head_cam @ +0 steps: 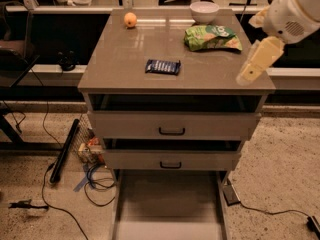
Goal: Place rxbar blueberry into bottom drawer
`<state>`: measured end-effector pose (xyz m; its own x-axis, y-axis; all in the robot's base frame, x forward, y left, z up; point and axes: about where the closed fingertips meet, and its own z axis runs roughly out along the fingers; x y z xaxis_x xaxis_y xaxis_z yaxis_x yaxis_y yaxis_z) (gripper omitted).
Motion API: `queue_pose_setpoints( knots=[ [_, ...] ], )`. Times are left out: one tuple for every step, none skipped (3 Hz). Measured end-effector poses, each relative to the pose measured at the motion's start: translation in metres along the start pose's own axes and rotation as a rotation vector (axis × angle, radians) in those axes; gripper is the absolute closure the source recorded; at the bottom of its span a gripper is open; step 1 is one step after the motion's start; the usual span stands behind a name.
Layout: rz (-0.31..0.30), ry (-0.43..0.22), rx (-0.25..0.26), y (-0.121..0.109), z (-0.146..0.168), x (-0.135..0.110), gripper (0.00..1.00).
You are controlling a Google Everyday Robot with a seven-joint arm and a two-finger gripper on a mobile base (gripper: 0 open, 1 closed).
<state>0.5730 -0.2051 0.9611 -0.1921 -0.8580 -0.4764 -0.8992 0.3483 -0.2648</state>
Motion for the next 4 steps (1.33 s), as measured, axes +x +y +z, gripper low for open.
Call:
queue_pose_setpoints(
  knots=[
    [0.094, -0.147, -0.038, -0.052, 0.075, -0.011, 0.0],
    [0.092, -0.146, -0.036, -0.052, 0.073, -0.012, 0.0],
    [0.11, -0.199, -0.037, -0.054, 0.083, -0.021, 0.0],
    [0.145, -0.288, -0.029, -0.064, 0.104, -0.048, 0.0]
  ],
)
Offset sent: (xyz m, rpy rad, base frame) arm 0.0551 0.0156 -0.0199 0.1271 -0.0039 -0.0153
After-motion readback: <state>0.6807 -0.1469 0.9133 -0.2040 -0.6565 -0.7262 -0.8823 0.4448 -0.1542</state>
